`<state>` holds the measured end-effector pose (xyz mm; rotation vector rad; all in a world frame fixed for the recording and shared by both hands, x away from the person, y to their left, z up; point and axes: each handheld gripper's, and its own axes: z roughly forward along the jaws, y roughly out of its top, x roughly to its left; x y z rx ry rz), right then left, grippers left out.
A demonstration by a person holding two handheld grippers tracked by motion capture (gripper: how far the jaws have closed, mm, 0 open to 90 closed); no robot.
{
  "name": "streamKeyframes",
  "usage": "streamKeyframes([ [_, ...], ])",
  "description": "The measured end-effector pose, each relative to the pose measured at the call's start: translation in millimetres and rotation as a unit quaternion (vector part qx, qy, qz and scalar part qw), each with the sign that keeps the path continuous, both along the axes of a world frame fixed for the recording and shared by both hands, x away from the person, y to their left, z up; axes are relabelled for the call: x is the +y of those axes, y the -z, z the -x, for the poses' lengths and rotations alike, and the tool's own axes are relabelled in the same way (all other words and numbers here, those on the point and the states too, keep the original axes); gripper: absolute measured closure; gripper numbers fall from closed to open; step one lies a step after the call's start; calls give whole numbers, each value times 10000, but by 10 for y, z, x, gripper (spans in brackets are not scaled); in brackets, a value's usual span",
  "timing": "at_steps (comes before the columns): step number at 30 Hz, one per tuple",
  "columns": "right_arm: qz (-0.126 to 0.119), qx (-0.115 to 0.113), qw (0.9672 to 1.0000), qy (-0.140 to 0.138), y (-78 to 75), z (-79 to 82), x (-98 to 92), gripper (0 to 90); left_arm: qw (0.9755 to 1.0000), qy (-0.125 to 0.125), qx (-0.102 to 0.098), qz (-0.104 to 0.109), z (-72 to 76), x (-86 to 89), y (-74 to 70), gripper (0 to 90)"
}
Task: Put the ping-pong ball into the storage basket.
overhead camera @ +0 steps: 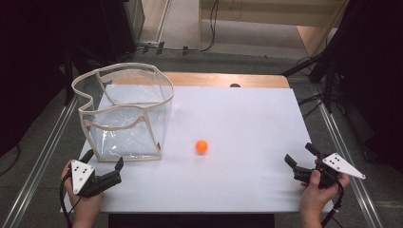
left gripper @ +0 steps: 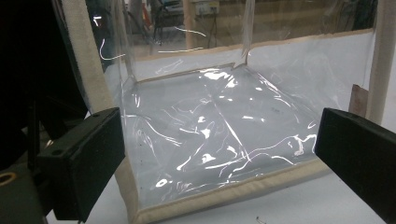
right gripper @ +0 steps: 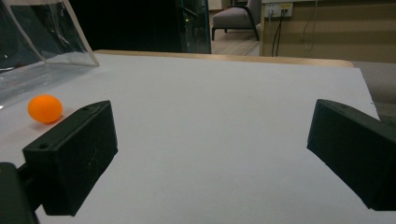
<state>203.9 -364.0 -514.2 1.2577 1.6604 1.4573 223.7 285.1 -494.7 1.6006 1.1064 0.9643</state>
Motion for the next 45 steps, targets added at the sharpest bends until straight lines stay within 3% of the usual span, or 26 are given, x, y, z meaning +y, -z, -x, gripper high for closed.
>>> streamKeyframes([
  [3, 67, -58, 9998, -172, -13, -16, 0, 1, 10000, -6, 2, 12, 0, 3, 1, 21],
  [5, 91, -53, 9998, -139, -35, -11, 13, 1, 10000, -6, 0, 6, 4, 1, 1, 21],
  [9, 175, 130, 9995, -217, -98, -9, 61, 1, 10000, 11, 4, -21, 5, -6, 1, 21],
  [15, 319, 123, 9979, -559, -207, -25, 132, 1, 10000, 13, 10, -9, 0, -3, 5, 21],
  [22, 547, 156, 9928, -1053, -363, -142, 340, 0, 10000, 47, -4, -12, 14, -7, 11, 21],
  [28, 760, 172, 9895, -1221, -468, -223, 527, 0, 10000, 47, -4, -26, 15, -12, 12, 21],
  [45, 909, 458, 9822, -1575, -613, -515, 816, 0, 10000, 59, -6, -60, 16, -23, 15, 21],
])
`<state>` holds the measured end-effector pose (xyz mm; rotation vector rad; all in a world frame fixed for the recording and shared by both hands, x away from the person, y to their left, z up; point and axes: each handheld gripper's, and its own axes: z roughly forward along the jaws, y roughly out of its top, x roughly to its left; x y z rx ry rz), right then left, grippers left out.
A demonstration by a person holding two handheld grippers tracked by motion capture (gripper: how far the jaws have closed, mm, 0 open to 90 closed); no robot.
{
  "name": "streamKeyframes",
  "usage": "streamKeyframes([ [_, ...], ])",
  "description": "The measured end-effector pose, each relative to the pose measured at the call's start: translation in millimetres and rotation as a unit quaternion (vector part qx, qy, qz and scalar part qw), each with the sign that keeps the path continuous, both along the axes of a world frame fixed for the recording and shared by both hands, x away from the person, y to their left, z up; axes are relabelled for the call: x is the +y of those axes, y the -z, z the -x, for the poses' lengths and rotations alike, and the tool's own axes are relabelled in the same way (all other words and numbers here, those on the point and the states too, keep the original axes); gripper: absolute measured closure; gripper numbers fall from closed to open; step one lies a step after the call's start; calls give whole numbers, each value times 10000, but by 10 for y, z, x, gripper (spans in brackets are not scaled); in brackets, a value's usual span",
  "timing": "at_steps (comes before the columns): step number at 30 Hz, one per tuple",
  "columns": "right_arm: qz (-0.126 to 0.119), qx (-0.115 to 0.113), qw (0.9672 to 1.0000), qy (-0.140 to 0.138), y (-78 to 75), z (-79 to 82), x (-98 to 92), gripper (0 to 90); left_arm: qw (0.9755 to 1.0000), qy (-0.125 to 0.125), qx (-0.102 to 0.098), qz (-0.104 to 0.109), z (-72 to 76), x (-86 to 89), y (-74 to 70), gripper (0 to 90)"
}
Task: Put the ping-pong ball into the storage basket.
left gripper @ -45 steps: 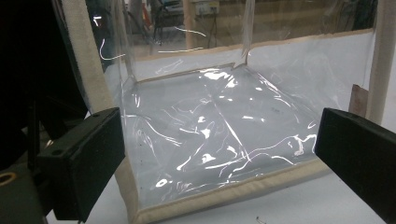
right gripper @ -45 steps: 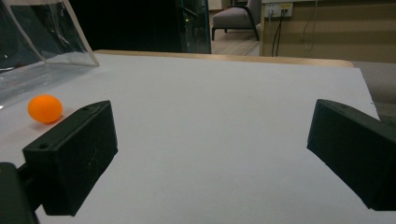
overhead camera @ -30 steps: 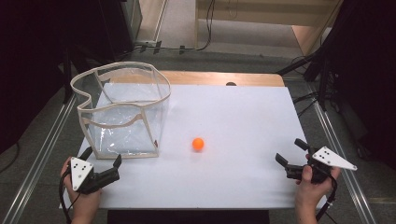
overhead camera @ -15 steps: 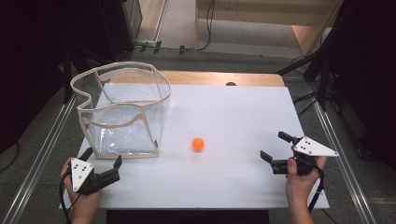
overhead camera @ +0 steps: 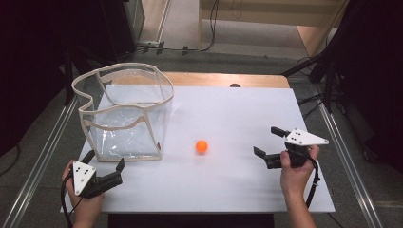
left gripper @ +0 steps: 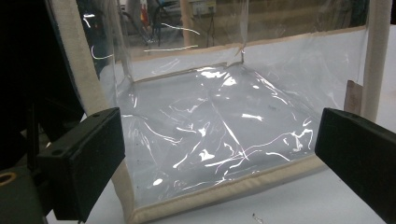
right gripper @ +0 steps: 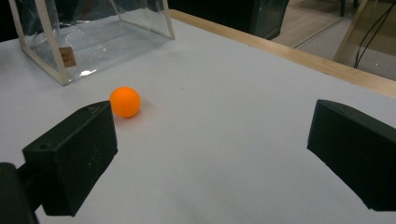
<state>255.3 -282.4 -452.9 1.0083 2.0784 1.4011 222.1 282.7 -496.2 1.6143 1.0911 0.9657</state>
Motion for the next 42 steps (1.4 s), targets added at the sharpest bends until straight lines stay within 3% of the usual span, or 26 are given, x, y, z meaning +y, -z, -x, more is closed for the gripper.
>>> streamKeyframes([
  [13, 103, 44, 9996, -256, -122, -172, 159, 1, 10000, 39, 3, -47, 2, -7, 2, 21],
  [24, 342, 119, 9979, -536, -234, -350, 370, 0, 10000, 61, 3, -61, 1, -11, 4, 21],
  [42, 610, 418, 9937, -843, -253, -559, 618, 1, 9999, 84, 9, -67, 3, -13, 4, 21],
])
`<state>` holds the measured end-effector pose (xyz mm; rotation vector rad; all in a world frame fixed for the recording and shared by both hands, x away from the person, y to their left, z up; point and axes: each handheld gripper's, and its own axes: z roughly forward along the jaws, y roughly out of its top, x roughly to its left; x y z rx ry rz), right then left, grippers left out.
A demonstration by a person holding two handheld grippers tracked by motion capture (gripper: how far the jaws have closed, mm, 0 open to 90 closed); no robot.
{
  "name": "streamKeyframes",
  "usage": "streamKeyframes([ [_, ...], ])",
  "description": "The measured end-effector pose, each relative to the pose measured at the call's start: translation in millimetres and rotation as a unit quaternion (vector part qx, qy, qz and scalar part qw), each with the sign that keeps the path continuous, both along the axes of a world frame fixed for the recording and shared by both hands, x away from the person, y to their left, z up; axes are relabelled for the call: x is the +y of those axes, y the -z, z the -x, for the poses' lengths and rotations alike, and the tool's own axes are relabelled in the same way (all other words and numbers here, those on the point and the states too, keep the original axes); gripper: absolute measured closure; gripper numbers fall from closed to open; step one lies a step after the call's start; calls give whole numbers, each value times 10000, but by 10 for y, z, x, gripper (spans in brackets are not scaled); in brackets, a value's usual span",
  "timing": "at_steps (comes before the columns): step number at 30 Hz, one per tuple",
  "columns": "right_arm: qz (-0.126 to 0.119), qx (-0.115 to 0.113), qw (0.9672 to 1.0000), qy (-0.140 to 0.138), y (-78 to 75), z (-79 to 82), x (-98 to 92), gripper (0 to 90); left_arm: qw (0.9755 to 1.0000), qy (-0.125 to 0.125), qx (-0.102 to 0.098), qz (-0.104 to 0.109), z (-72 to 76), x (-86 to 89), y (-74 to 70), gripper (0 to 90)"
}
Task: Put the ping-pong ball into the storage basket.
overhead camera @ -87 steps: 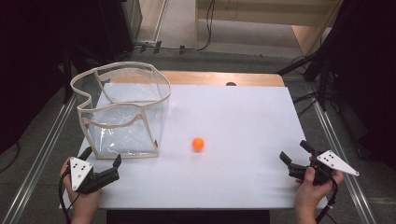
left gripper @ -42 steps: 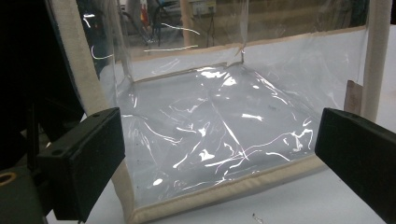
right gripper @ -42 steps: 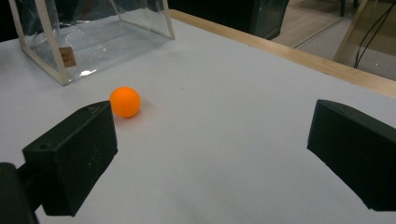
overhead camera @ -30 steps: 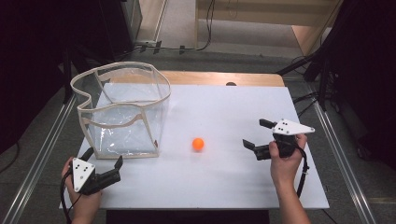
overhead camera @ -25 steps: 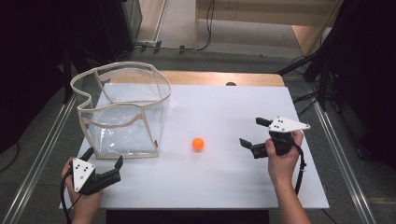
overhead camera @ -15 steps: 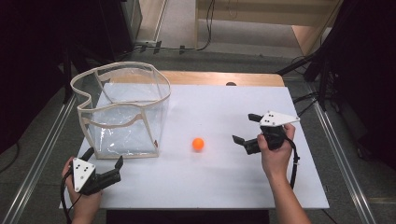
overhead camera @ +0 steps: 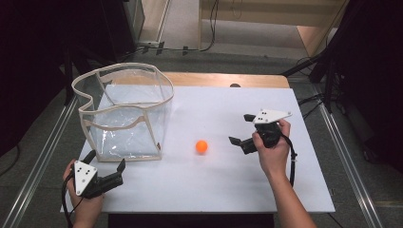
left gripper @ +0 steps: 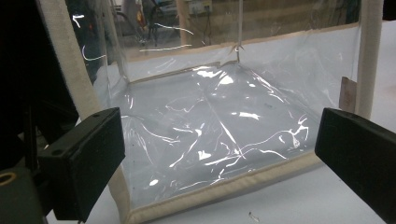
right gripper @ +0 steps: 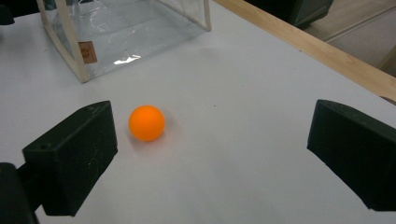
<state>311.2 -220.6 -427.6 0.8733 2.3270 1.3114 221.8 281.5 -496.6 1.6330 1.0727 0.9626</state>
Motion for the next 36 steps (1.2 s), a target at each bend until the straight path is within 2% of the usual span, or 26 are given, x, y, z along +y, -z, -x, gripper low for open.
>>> streamKeyframes([
  [13, 133, 170, 9996, -156, 11, -85, 127, 0, 10000, 0, 2, -6, 0, 0, 0, 21],
  [20, 323, 305, 9986, -279, 11, -147, 237, 0, 10000, 7, 3, -14, 0, 0, 0, 21],
  [36, 497, 501, 9966, -425, 37, -253, 394, 0, 10000, 30, 3, -12, -2, -4, 2, 21],
])
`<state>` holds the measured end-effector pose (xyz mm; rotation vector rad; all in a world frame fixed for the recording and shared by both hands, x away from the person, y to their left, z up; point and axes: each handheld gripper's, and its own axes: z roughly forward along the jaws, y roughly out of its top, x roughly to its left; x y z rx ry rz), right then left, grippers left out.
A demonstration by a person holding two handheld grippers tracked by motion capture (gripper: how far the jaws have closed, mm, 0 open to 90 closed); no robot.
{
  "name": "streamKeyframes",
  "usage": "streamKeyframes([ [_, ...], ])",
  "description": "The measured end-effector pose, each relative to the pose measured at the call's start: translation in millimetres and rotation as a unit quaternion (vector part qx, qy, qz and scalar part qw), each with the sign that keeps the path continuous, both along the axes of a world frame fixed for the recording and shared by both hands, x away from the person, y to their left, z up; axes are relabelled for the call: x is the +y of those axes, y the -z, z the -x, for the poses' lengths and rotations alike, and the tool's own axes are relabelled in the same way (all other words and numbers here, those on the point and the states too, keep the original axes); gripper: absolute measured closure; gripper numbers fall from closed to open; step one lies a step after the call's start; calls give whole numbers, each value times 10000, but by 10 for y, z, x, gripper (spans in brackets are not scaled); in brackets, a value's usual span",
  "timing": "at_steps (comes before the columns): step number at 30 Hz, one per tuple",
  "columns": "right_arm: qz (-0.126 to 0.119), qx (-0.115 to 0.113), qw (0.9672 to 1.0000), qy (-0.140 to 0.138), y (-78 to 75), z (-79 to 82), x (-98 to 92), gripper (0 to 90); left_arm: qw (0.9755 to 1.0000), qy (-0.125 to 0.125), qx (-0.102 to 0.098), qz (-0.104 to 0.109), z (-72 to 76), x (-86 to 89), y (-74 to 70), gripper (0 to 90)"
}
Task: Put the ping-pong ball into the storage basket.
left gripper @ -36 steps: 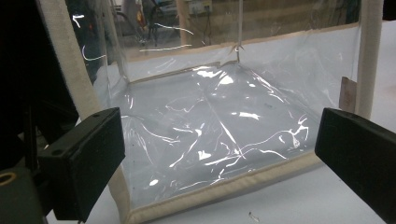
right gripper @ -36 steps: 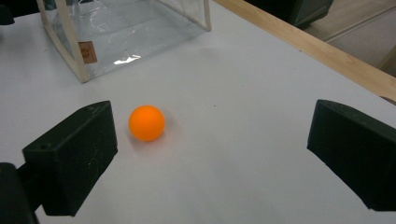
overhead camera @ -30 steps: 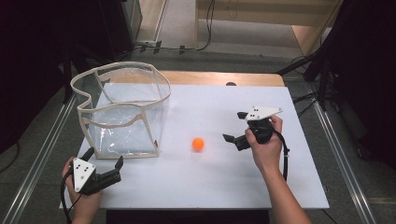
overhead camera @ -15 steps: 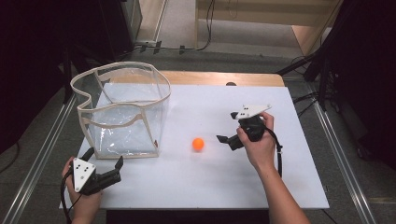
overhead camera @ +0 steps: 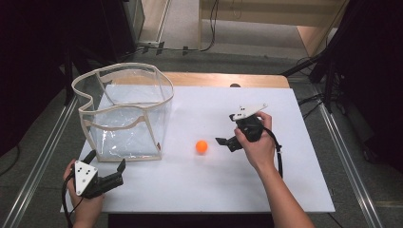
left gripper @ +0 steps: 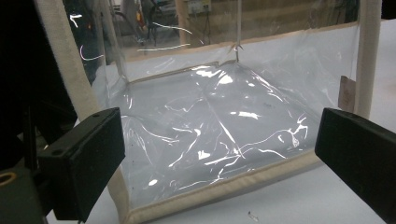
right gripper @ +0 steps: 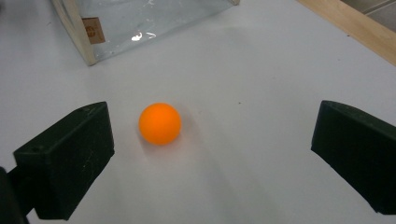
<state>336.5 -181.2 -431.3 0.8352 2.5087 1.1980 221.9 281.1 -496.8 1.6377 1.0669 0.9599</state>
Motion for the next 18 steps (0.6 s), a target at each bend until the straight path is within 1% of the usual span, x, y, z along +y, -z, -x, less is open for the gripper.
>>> streamKeyframes([
  [4, 58, 102, 9999, -57, 25, -34, 46, 0, 10000, 9, 5, 3, 1, 1, -1, 21],
  [6, 87, 83, 9999, -76, 29, -40, 58, 0, 10000, 10, 3, 1, 0, 0, -1, 21],
  [10, 148, 122, 9997, -140, 44, -57, 108, 0, 10000, 14, -3, -3, 0, -4, 1, 21],
  [18, 236, 246, 9990, -296, 69, -88, 196, 0, 10000, 16, -3, 1, 1, -4, 1, 21],
])
